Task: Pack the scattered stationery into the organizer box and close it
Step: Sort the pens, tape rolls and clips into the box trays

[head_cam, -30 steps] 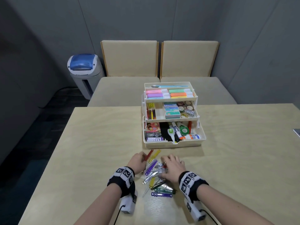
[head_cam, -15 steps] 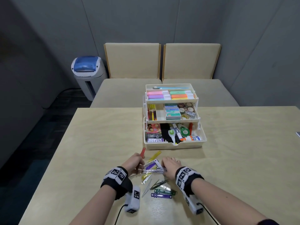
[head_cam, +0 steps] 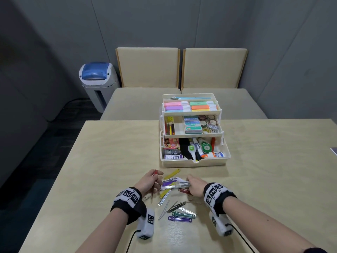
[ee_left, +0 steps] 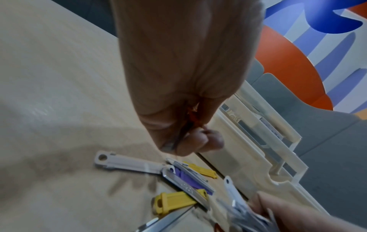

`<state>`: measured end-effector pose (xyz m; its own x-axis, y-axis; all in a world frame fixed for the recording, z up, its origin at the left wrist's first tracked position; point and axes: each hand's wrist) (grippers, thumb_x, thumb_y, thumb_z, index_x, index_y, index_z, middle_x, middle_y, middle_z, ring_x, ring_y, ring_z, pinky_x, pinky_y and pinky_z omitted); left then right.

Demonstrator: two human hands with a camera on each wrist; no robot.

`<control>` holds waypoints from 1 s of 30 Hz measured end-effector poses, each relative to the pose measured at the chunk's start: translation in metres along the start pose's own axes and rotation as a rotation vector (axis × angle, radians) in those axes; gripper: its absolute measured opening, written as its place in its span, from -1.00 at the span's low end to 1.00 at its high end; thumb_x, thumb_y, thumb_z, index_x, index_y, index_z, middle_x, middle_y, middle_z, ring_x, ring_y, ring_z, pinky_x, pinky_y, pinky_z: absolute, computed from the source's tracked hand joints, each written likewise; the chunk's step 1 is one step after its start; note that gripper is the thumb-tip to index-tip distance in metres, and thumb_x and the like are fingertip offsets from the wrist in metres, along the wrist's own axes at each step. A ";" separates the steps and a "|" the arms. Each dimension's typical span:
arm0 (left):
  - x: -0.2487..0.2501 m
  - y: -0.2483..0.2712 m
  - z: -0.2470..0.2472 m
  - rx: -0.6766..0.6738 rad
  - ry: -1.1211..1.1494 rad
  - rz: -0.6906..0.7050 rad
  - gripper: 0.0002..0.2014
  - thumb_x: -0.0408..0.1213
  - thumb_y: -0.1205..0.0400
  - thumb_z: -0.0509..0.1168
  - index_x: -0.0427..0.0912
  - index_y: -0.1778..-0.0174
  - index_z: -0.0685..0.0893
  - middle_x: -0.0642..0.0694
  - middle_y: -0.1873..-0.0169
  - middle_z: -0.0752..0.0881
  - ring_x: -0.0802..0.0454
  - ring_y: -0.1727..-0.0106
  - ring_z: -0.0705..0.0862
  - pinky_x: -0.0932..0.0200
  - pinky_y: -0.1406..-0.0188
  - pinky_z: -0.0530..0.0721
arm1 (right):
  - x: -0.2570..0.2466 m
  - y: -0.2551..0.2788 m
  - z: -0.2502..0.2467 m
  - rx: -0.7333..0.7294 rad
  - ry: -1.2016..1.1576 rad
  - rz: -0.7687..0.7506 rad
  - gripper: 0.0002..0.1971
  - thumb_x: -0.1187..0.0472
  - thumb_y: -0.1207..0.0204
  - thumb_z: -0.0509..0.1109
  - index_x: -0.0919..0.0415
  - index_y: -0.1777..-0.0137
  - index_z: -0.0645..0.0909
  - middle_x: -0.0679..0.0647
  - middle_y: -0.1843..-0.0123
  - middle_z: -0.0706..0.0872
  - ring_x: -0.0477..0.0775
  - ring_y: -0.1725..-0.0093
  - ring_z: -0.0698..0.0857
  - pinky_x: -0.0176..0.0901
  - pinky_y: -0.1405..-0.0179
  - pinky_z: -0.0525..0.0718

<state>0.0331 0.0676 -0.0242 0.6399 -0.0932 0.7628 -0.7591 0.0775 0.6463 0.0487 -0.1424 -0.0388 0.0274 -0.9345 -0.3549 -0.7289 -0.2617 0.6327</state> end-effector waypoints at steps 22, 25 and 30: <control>-0.021 -0.002 -0.016 0.192 -1.183 0.120 -0.63 0.08 -0.50 0.36 -0.09 0.00 0.45 -0.07 -0.01 0.51 -0.05 0.08 0.59 0.12 0.04 0.57 | 0.032 0.023 0.011 0.021 -0.552 0.067 -0.86 0.19 -0.70 0.11 0.05 0.12 0.36 0.05 0.38 0.59 -0.01 0.50 0.57 -0.22 0.51 0.51; -0.025 -0.002 -0.015 0.185 -1.286 0.116 -0.53 -0.01 -0.48 0.42 -0.15 -0.17 0.44 -0.11 -0.13 0.51 -0.12 -0.11 0.63 0.07 -0.04 0.62 | 0.024 0.023 0.007 0.024 -0.462 0.083 -0.91 0.19 -0.70 0.08 0.11 0.05 0.34 0.05 0.26 0.52 -0.01 0.41 0.52 -0.21 0.46 0.47; -0.028 -0.007 -0.009 0.219 -1.219 0.128 -0.79 -0.21 -0.57 0.30 -0.15 -0.09 0.55 -0.13 -0.15 0.54 -0.10 -0.12 0.63 0.10 -0.10 0.61 | 0.011 0.022 0.007 0.058 -0.093 0.028 -0.88 0.12 -0.72 0.02 0.16 -0.10 0.24 0.13 0.13 0.54 0.17 0.13 0.54 -0.07 0.19 0.42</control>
<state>0.0212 0.0790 -0.0500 0.1209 -0.9664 0.2270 -0.8868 -0.0024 0.4622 0.0287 -0.1570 -0.0336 -0.0555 -0.9141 -0.4016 -0.7666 -0.2187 0.6038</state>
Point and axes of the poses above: each hand's wrist, its own y-axis away from the middle knuckle, its own z-axis out of the palm, x = y × z
